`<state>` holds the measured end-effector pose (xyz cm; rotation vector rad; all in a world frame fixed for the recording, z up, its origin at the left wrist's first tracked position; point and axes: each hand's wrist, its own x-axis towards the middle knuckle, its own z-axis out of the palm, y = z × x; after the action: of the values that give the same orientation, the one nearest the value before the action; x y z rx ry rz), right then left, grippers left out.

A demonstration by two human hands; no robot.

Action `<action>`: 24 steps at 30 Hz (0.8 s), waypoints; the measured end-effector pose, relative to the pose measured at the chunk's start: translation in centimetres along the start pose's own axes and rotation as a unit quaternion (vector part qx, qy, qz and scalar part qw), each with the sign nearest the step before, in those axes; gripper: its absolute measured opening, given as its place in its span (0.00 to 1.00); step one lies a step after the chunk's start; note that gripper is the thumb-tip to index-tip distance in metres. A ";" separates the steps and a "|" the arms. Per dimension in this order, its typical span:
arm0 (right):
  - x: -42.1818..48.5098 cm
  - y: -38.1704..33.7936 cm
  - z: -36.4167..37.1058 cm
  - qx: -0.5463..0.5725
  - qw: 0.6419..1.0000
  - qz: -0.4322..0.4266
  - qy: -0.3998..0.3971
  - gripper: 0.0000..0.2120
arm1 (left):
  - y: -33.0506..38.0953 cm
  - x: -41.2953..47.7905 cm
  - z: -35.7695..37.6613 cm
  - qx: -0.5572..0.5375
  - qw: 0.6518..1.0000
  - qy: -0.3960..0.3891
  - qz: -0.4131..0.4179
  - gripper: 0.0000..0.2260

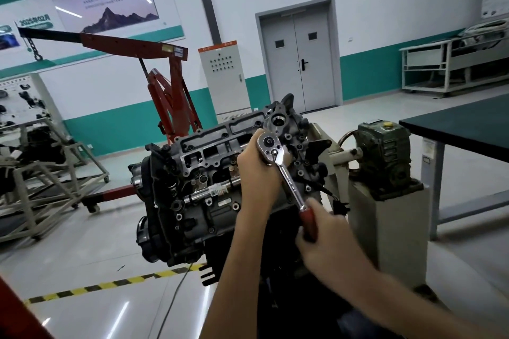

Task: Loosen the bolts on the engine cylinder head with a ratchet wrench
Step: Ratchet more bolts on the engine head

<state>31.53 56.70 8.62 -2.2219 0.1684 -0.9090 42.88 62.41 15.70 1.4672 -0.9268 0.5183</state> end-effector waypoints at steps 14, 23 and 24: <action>8.4 2.6 -10.6 -0.309 0.930 -0.189 -0.055 0.10 | -0.5 1.8 -1.1 0.015 0.995 -0.097 -0.017 0.14; -0.4 -0.1 -0.3 -0.006 1.000 0.002 -0.006 0.12 | -0.4 0.0 0.4 -0.015 1.000 0.025 0.002 0.09; -1.0 -1.0 1.2 0.041 0.999 0.015 -0.004 0.12 | -0.4 0.0 0.4 -0.029 0.999 0.023 0.000 0.11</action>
<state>31.44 58.45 8.13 -2.1411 0.1565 -0.8763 43.12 61.94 15.39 1.3985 -0.8985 0.5186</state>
